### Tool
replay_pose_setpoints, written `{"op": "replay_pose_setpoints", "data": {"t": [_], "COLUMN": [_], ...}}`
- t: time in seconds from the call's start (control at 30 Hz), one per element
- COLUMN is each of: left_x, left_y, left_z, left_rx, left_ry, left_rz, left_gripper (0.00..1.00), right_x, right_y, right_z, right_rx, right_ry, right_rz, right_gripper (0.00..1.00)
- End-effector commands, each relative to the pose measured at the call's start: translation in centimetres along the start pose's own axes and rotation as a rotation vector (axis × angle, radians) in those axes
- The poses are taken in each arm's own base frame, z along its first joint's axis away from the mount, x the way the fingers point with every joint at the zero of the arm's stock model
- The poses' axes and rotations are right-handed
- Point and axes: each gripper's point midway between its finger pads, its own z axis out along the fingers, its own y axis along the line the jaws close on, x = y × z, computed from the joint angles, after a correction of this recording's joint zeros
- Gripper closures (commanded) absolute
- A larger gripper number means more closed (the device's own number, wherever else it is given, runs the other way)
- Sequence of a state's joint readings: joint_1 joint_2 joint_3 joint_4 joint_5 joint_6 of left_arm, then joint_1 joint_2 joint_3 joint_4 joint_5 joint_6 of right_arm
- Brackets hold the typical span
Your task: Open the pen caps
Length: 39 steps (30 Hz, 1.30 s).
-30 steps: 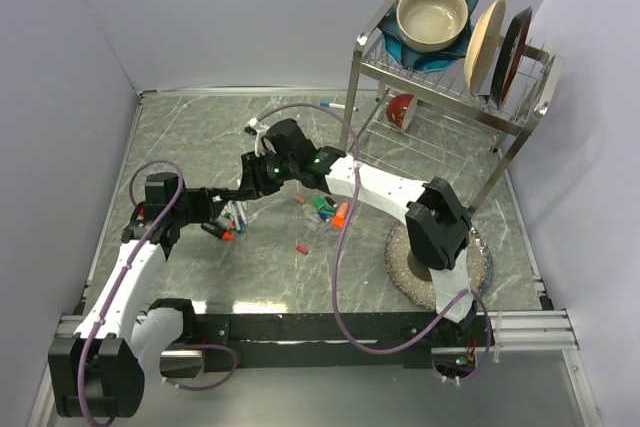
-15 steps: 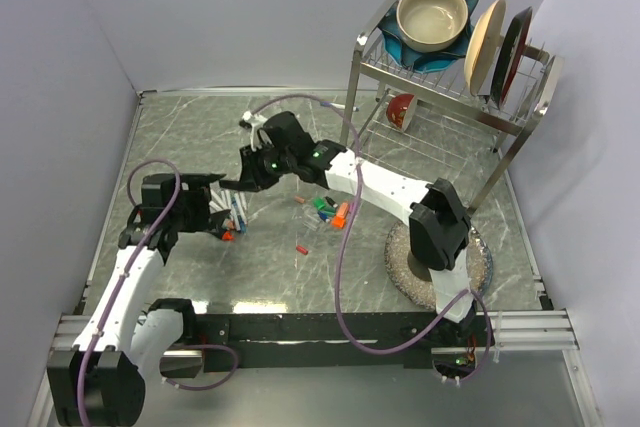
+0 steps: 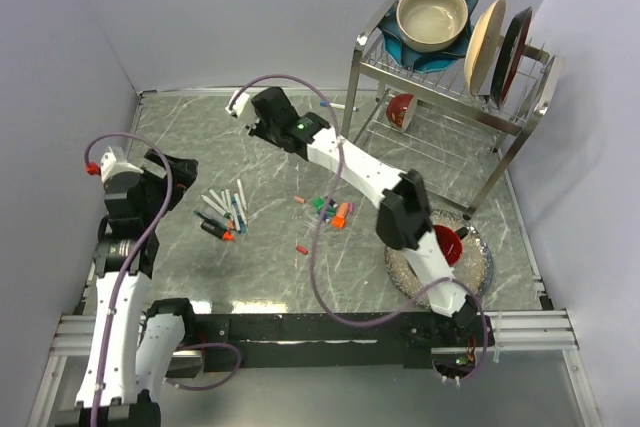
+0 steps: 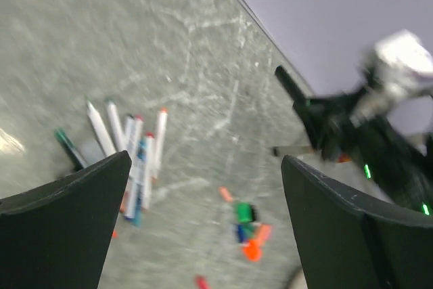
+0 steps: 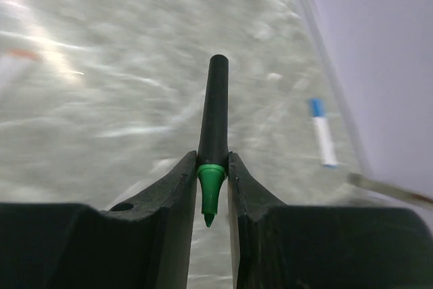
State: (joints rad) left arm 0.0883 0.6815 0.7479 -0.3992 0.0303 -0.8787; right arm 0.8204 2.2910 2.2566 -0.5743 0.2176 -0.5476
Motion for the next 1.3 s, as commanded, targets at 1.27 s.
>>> {"op": "replay_pose_setpoints", "data": {"t": [1.27], "left_x": [8.4], "left_y": [-6.3], "left_z": [5.9], "left_rx": [0.24], "left_ry": [0.241], "left_rz": [-0.35], "left_gripper": [0.23], "right_x": [-3.7], "right_y": [8.2], "right_z": [-16.2], "right_rx": [-0.801], "right_ry": [-0.257], "right_rz": [0.262], "right_gripper": [1.0]}}
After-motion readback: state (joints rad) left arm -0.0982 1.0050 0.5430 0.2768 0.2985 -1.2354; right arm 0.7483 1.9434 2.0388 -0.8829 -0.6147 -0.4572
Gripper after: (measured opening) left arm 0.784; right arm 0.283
